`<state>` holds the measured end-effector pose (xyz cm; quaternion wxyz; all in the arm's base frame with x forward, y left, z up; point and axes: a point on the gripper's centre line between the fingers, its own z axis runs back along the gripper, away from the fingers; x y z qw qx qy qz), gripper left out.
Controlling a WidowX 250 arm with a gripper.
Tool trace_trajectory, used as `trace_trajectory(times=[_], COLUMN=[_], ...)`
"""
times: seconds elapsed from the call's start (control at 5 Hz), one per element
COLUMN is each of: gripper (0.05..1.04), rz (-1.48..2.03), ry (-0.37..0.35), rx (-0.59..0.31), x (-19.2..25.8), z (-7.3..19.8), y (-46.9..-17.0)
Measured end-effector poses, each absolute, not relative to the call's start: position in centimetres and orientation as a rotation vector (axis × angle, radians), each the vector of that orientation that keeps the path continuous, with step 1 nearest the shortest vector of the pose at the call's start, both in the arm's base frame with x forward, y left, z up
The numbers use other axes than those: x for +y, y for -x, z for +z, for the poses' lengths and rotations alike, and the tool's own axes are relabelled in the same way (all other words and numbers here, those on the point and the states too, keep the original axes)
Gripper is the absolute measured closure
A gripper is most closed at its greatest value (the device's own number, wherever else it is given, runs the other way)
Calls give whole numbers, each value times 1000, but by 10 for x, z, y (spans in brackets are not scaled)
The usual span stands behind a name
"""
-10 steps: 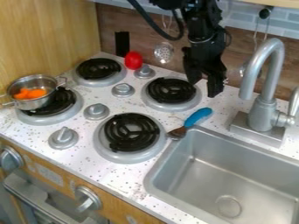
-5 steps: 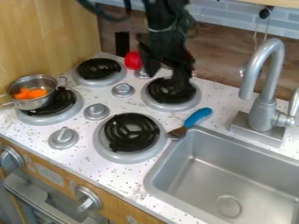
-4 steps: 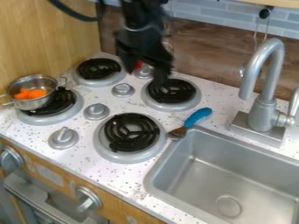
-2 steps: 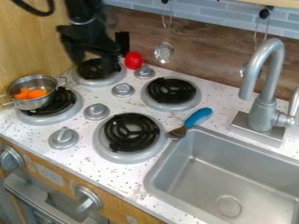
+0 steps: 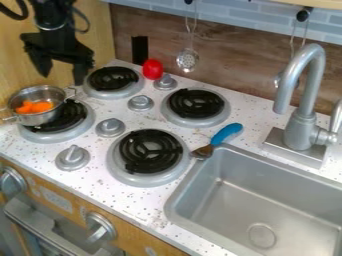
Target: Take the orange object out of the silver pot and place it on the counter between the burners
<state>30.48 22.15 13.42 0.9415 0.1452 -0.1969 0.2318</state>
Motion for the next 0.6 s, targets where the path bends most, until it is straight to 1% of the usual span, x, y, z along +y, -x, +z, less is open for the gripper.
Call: trace_trajectory(times=[0.2, 0.4, 0.6], gripper=[81, 81, 81], rz=[572, 690, 865], ry=[-299, -254, -264], rx=[-407, -424, -435], x=[246, 266, 283], z=[137, 121, 116], y=[-291, -286, -293])
